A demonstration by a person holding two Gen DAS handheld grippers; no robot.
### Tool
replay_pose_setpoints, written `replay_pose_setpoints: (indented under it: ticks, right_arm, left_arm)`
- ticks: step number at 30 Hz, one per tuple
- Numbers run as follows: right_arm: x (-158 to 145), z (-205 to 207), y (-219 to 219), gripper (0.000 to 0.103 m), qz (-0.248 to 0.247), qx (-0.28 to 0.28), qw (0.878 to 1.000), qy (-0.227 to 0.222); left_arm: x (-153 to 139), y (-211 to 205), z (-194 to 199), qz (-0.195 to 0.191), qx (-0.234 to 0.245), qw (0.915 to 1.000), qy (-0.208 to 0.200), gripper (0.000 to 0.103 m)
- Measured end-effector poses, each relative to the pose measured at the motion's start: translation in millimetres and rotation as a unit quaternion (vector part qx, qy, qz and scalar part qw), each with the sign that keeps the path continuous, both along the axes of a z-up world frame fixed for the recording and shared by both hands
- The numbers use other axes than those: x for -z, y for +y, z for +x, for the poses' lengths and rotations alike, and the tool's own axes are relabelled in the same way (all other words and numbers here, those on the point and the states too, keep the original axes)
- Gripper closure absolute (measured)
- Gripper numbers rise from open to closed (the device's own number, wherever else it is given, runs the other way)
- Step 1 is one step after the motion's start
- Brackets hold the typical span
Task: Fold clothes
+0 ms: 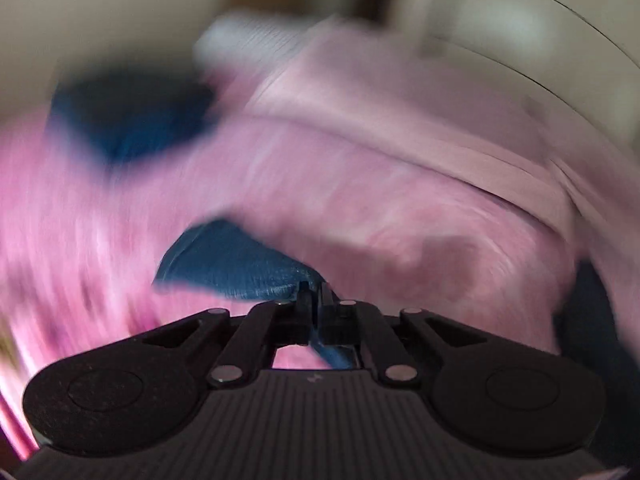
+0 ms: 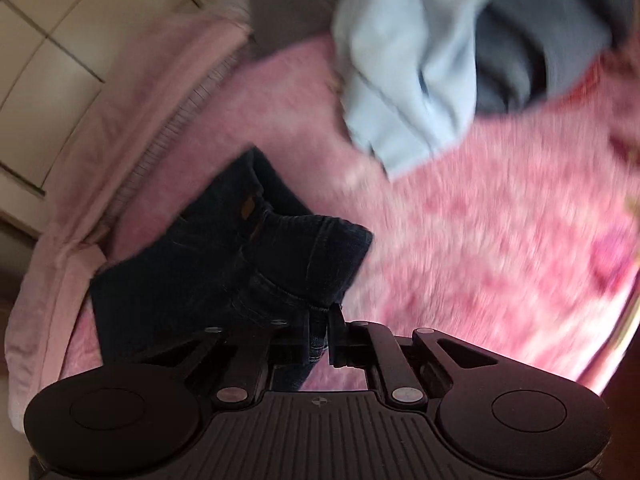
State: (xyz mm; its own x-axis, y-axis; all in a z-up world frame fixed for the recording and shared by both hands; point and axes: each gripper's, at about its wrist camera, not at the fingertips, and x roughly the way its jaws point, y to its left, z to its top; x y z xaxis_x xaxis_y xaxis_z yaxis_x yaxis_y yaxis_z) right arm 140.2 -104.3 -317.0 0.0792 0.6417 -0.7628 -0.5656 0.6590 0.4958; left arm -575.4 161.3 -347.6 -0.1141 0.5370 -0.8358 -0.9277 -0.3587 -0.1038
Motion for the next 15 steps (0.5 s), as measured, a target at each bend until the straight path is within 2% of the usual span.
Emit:
replay_pose_setpoints:
  ticks: [1, 2, 4, 5, 6, 7, 9, 11, 12, 13, 15]
  right_arm:
    - [-5, 2, -1, 0.097, -0.012, 0.003, 1.000, -0.007]
    - [-5, 4, -1, 0.097, -0.035, 0.004, 0.999, -0.012]
    - [11, 11, -2, 0.090, -0.102, 0.012, 0.995, -0.010]
    - [20, 13, -5, 0.090, -0.133, 0.032, 0.991, -0.010]
    - [28, 14, -8, 0.090, -0.162, 0.052, 0.985, -0.009]
    - [31, 15, -12, 0.089, -0.167, 0.057, 0.984, -0.008]
    - [35, 12, -21, 0.086, -0.144, 0.066, 0.987, 0.007]
    - [40, 9, -28, 0.067, -0.121, 0.075, 0.989, 0.028]
    - [43, 7, -29, 0.050, -0.109, 0.083, 0.990, 0.041]
    - [46, 5, -30, 0.044, -0.097, 0.092, 0.990, 0.054]
    - [53, 1, -32, 0.044, -0.074, 0.109, 0.988, 0.080]
  left_arm:
    - [-2, -4, 2, -0.012, 0.018, 0.9994, 0.027, 0.092]
    - [-4, -8, 4, -0.024, 0.036, 0.9977, 0.053, 0.080]
    - [-8, -17, 7, -0.048, 0.072, 0.9907, 0.106, 0.063]
    - [-6, -21, 1, -0.060, 0.065, 0.9898, 0.112, 0.077]
    - [2, -25, -18, -0.072, 0.016, 0.9936, 0.085, 0.083]
    - [8, -29, -35, -0.076, -0.024, 0.9953, 0.055, 0.081]
    - [12, -36, -60, -0.049, -0.070, 0.9961, -0.019, 0.072]
    - [18, -36, -74, -0.036, -0.098, 0.9926, -0.062, 0.066]
    - [22, -35, -79, -0.032, -0.112, 0.9901, -0.079, 0.066]
    - [26, -32, -81, -0.033, -0.124, 0.9877, -0.089, 0.066]
    - [32, -26, -80, -0.029, -0.136, 0.9866, -0.085, 0.067]
